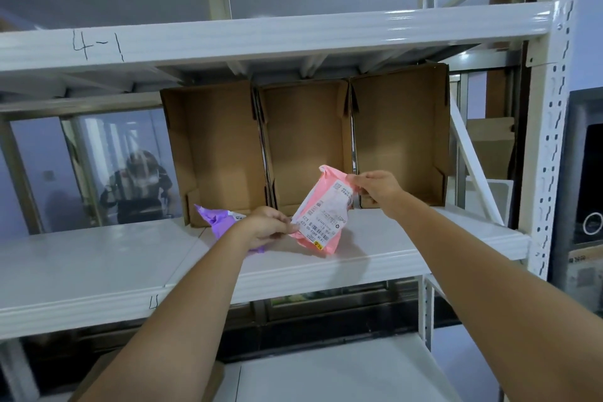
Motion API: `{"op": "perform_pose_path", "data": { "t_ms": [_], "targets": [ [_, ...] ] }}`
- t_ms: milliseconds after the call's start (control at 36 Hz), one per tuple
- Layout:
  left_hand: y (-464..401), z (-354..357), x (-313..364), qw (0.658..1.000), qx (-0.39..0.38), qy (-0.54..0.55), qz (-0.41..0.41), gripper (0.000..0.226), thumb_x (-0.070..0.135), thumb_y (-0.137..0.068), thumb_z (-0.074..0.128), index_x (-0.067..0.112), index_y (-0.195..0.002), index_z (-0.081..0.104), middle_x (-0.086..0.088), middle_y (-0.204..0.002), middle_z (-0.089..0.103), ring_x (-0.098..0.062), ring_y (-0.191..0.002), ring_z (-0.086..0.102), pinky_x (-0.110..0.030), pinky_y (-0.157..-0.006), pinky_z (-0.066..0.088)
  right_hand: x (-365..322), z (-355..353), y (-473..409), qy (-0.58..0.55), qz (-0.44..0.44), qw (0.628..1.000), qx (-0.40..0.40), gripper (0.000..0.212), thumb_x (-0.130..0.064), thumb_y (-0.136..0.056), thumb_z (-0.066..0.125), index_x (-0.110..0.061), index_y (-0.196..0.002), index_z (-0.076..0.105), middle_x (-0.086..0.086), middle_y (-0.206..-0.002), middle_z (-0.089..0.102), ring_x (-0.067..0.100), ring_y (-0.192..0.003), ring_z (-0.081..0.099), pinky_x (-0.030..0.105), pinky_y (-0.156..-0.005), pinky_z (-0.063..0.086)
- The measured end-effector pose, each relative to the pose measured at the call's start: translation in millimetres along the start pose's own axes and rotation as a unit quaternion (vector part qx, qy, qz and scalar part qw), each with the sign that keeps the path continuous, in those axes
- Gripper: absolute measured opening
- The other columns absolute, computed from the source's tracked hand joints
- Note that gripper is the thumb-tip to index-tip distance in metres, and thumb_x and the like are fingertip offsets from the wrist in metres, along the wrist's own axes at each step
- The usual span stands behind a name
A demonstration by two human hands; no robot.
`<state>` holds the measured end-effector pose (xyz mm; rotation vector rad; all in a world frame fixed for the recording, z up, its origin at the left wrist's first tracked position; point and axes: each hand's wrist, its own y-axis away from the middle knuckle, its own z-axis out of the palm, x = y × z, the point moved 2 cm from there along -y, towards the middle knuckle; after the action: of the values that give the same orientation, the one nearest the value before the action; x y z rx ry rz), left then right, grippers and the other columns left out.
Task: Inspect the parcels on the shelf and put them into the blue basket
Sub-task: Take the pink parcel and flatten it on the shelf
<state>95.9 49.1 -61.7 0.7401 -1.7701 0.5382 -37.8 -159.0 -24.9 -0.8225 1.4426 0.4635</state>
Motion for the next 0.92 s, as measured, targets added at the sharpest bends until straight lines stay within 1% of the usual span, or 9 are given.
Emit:
{"op": "perform_pose_path", "data": {
  "t_ms": [194,306,389,528,639,722,806,861,917],
  "targets": [
    [3,-7,-12,1.0,0.002,0.008,-0.017,0.013,-0.004,-0.079,0.072,-0.005,-0.087,0.061,-0.028,-0.114,0.062,-0.028,-0.1,0.059,-0.042,-0.103,0.043,-4,-4,4,-0.038,0.026,0.994,-0.1,0.026,-0.012,-0.088,0.07,-0.005,-0.067,0.057,0.015,-0.079,0.066,0.015,-0.063,0.054,0.02,-0.056,0.051],
    [7,-3,-9,1.0,-0.024,0.005,-0.016,0.024,0.007,-0.073,0.079,-0.001,-0.088,0.062,-0.021,-0.103,0.061,-0.023,-0.084,0.057,-0.03,-0.078,0.048,-6,-8,6,-0.053,-0.02,0.997,-0.054,0.028,-0.011,-0.086,0.072,-0.006,-0.063,0.057,0.007,-0.062,0.064,0.012,-0.053,0.047,0.018,-0.049,0.044],
    [12,7,-4,0.998,-0.052,-0.037,-0.026,0.014,0.006,-0.079,0.074,0.005,-0.078,0.06,-0.01,-0.09,0.063,-0.012,-0.064,0.05,-0.018,-0.058,0.046,-4,-6,3,-0.002,-0.056,0.998,0.024,0.03,-0.016,-0.088,0.071,-0.009,-0.063,0.056,0.009,-0.073,0.065,0.015,-0.062,0.051,0.026,-0.06,0.045],
    [19,29,6,0.986,-0.134,-0.074,-0.061,0.013,0.005,-0.084,0.07,0.008,-0.077,0.059,-0.004,-0.081,0.058,-0.009,-0.063,0.047,-0.016,-0.056,0.044,3,4,-6,0.176,-0.086,0.977,0.084,0.033,-0.025,-0.098,0.052,-0.012,-0.068,0.046,0.003,-0.066,0.052,0.019,-0.063,0.051,0.028,-0.054,0.039],
    [22,46,17,0.968,-0.172,-0.171,-0.071,0.023,0.009,-0.084,0.071,0.012,-0.071,0.052,-0.007,-0.084,0.058,-0.013,-0.071,0.054,-0.024,-0.068,0.045,16,13,-10,0.338,-0.083,0.934,0.077,0.037,-0.034,-0.102,0.042,-0.005,-0.091,0.062,0.011,-0.081,0.062,0.029,-0.075,0.061,0.037,-0.066,0.049],
    [21,52,25,0.946,-0.1,-0.306,-0.039,0.026,0.027,-0.083,0.074,0.012,-0.075,0.054,-0.002,-0.076,0.057,-0.013,-0.064,0.048,-0.024,-0.059,0.039,28,25,-17,0.369,-0.082,0.922,0.079,0.035,-0.031,-0.102,0.041,-0.003,-0.107,0.06,0.015,-0.094,0.067,0.028,-0.079,0.061,0.037,-0.069,0.052],
    [12,55,33,0.939,0.058,-0.327,0.093,0.024,0.023,-0.089,0.063,0.011,-0.075,0.048,-0.006,-0.08,0.05,-0.017,-0.063,0.043,-0.027,-0.055,0.034,31,39,-17,0.383,-0.082,0.918,0.059,0.036,-0.03,-0.103,0.041,0.001,-0.118,0.053,0.019,-0.109,0.065,0.034,-0.097,0.063,0.039,-0.08,0.052],
    [8,59,38,0.899,0.156,-0.357,0.202,0.016,0.014,-0.09,0.054,0.013,-0.076,0.048,-0.011,-0.09,0.058,-0.027,-0.08,0.055,-0.032,-0.069,0.044,30,45,-13,0.399,-0.105,0.909,0.056,0.039,-0.026,-0.104,0.037,0.005,-0.127,0.045,0.023,-0.123,0.057,0.038,-0.108,0.059,0.041,-0.085,0.048],
    [2,68,34,0.878,0.154,-0.388,0.234,0.012,0.013,-0.092,0.046,0.007,-0.09,0.056,-0.013,-0.103,0.06,-0.03,-0.097,0.057,-0.039,-0.085,0.046,30,49,-8,0.409,-0.14,0.9,0.053,0.044,-0.023,-0.103,0.035,0.008,-0.134,0.039,0.027,-0.135,0.047,0.04,-0.115,0.054,0.041,-0.09,0.044]
  ]
}}
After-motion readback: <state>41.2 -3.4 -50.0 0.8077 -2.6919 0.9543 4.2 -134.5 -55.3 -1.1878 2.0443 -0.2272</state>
